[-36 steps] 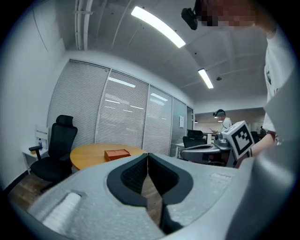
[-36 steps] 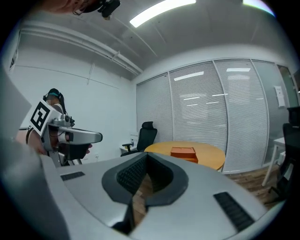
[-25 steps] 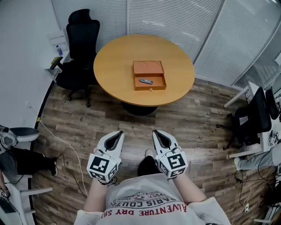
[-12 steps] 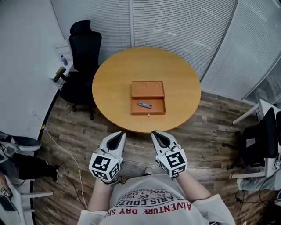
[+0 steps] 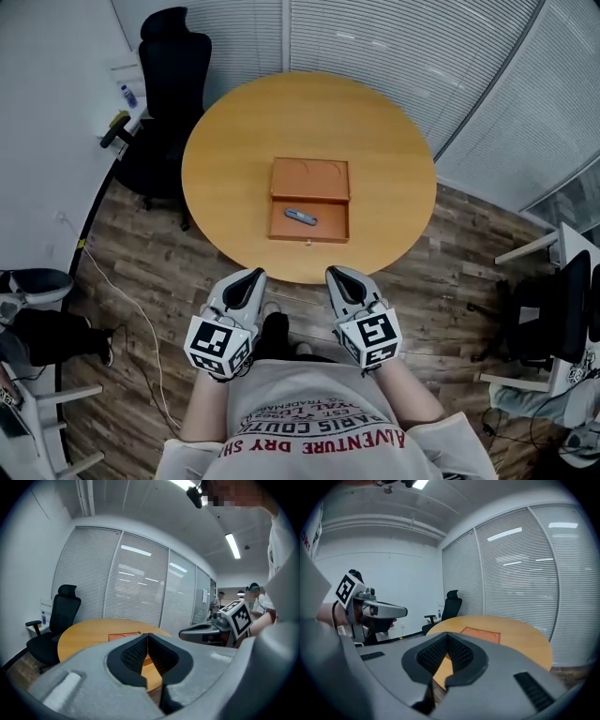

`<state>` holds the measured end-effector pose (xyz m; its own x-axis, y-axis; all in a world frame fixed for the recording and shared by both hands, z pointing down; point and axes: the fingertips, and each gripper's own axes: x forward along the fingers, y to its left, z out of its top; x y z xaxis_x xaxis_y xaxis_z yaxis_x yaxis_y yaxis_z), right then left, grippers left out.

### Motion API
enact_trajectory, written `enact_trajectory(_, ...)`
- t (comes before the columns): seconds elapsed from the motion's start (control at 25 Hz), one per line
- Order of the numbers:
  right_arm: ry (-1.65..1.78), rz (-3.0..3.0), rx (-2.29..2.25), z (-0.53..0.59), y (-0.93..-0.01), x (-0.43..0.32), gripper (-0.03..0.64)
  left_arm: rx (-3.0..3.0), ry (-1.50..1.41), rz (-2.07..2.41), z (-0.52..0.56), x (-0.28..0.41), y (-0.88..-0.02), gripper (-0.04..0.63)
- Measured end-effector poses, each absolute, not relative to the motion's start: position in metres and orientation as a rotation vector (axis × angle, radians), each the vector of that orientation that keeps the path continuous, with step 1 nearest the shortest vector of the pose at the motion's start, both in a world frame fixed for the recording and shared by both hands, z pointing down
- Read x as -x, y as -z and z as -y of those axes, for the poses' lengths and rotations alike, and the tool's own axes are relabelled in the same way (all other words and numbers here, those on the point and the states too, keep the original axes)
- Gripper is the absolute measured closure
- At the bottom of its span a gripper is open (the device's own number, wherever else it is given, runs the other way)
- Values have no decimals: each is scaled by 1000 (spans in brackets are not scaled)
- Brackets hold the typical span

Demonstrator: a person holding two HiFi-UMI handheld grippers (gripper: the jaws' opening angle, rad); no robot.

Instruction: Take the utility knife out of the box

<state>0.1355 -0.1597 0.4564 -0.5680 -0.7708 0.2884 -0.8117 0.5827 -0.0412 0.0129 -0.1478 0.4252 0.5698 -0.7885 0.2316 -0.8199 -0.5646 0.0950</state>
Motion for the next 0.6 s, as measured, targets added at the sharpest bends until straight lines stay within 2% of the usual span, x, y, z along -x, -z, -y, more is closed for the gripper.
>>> enact_trajectory(0.6,-353,2445,-1421,302,-473,-123,609,-2718,-265,1200,306,4,-429,584)
